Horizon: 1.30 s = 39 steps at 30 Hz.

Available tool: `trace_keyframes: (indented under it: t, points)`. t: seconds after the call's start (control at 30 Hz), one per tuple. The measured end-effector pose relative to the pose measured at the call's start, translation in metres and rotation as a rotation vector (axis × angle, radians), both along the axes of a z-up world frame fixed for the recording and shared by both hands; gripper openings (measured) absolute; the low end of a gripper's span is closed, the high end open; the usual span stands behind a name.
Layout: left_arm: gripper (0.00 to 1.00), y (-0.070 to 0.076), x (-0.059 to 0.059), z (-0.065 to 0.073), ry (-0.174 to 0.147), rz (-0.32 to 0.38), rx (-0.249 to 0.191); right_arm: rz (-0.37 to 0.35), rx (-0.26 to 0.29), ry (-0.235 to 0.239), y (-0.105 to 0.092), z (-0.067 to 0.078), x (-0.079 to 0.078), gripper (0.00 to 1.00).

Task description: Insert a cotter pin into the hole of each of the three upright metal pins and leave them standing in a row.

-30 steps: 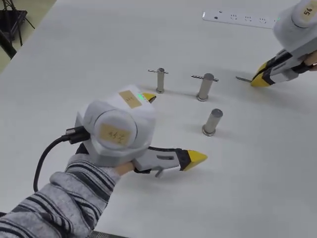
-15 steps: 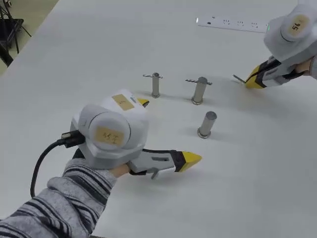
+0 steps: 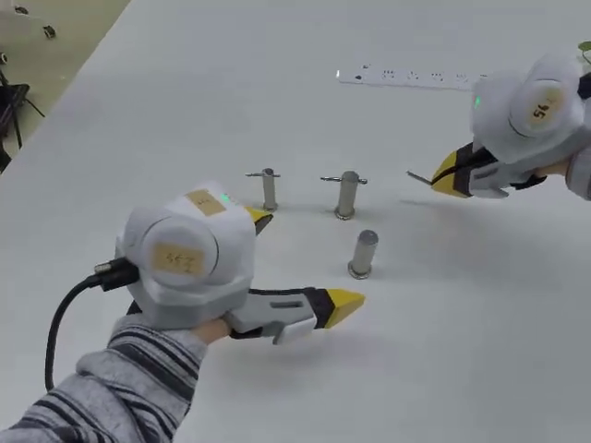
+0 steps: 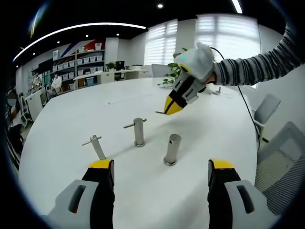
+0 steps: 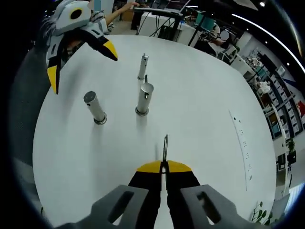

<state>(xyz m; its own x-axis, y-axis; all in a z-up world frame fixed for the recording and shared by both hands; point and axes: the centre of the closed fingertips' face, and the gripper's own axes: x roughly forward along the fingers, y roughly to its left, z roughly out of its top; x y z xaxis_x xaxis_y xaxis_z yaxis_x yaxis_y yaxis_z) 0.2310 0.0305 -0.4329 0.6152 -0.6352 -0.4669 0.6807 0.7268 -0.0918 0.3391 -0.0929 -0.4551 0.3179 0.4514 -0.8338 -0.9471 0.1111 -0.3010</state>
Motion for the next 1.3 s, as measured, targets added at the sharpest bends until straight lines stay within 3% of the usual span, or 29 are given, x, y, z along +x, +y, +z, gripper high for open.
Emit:
trace_keyframes:
  t: [0.3, 0.67, 0.77, 1.07, 1.2, 1.3]
  points:
    - [0.69, -0.013, 0.0, 0.013, 0.001, -0.026, -0.012, 0.069, 0.019, -0.052, 0.01, 0.014, -0.035, 0.0]
    - [0.51, -0.021, -0.001, 0.024, 0.052, -0.008, -0.078, 0.169, 0.025, -0.113, 0.029, 0.028, -0.077, 0.0]
    - [0.43, -0.024, -0.005, 0.029, 0.08, -0.001, -0.129, 0.192, 0.027, -0.124, 0.034, 0.029, -0.087, 0.0]
    - [0.28, -0.034, -0.014, 0.036, 0.131, -0.005, -0.213, 0.236, 0.067, -0.161, 0.048, 0.04, -0.109, 0.0]
    - [0.23, -0.037, -0.019, 0.037, 0.151, -0.001, -0.225, 0.253, 0.082, -0.168, 0.053, 0.043, -0.117, 0.0]
    - [0.2, -0.041, -0.023, 0.04, 0.179, 0.0, -0.272, 0.264, 0.088, -0.174, 0.056, 0.046, -0.121, 0.0]
